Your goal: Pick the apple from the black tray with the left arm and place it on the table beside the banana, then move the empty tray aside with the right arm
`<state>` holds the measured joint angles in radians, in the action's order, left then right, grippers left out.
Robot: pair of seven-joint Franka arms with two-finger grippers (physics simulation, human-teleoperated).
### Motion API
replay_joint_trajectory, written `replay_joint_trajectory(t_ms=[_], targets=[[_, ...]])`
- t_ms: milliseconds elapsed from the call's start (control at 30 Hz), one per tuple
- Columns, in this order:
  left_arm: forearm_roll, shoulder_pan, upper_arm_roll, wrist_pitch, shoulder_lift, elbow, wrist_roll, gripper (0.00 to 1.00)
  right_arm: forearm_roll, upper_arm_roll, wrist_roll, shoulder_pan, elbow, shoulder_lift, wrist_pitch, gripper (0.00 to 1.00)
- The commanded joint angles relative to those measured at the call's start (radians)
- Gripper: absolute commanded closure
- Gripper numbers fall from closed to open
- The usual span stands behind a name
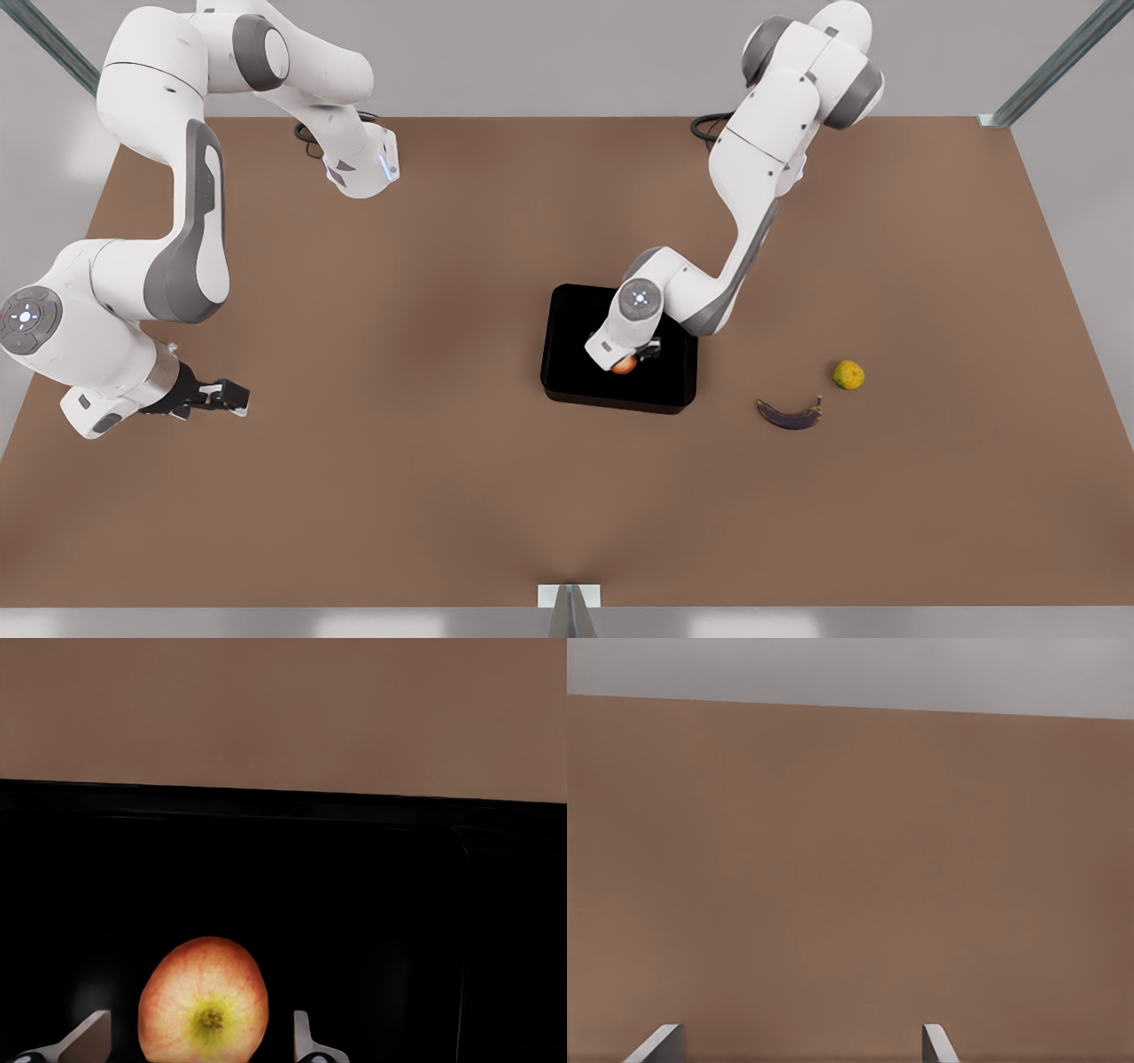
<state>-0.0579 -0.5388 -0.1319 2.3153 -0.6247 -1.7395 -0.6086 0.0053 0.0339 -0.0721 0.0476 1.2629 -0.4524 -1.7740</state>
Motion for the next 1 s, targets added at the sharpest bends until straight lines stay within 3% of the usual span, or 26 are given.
replay_joint_trajectory(t_ms=[0, 633, 667, 700, 733, 833, 967], targets=[[-0.008, -0.001, 0.000, 0.030, -0.004, 0.000, -0.091, 0.00, 0.001, 0.000, -0.003, 0.000, 0.000, 0.001, 0.001, 0.00], [-0.051, 0.000, 0.000, 0.062, -0.069, -0.020, -0.092, 0.00, 0.001, 0.000, -0.003, 0.000, 0.000, 0.000, 0.001, 0.00], [-0.051, -0.001, 0.000, 0.073, -0.072, -0.020, -0.099, 0.07, 0.001, 0.000, -0.003, 0.000, 0.000, 0.000, -0.001, 0.00], [-0.051, 0.000, 0.000, 0.073, -0.075, -0.020, -0.111, 0.23, 0.001, 0.000, -0.003, 0.000, 0.000, 0.000, -0.001, 0.00], [-0.051, -0.001, 0.000, 0.073, -0.073, -0.020, -0.112, 0.28, 0.001, 0.000, -0.003, 0.000, 0.000, 0.000, 0.001, 0.00], [-0.053, -0.001, 0.000, 0.032, -0.057, -0.020, -0.112, 0.28, 0.001, 0.000, -0.003, 0.000, 0.000, 0.000, -0.001, 0.00], [-0.051, 0.025, 0.038, -0.290, 0.143, -0.017, 0.053, 0.27, -0.001, 0.001, -0.003, 0.000, 0.000, 0.000, 0.001, 0.00]])
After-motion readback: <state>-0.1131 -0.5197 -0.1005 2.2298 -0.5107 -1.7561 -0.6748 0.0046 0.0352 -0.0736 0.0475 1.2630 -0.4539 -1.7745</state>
